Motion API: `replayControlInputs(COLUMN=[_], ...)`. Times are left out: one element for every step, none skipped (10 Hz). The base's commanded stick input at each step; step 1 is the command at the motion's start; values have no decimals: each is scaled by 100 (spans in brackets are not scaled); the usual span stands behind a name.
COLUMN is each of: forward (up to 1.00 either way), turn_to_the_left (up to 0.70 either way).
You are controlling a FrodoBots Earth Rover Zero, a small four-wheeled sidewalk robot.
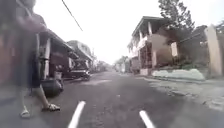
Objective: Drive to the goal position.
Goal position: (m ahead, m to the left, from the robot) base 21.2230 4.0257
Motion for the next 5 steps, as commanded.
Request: replayControlInputs(forward=[70, 70, 70, 70, 70], turn_to_the_left=[0, 0, 0, 0, 0])
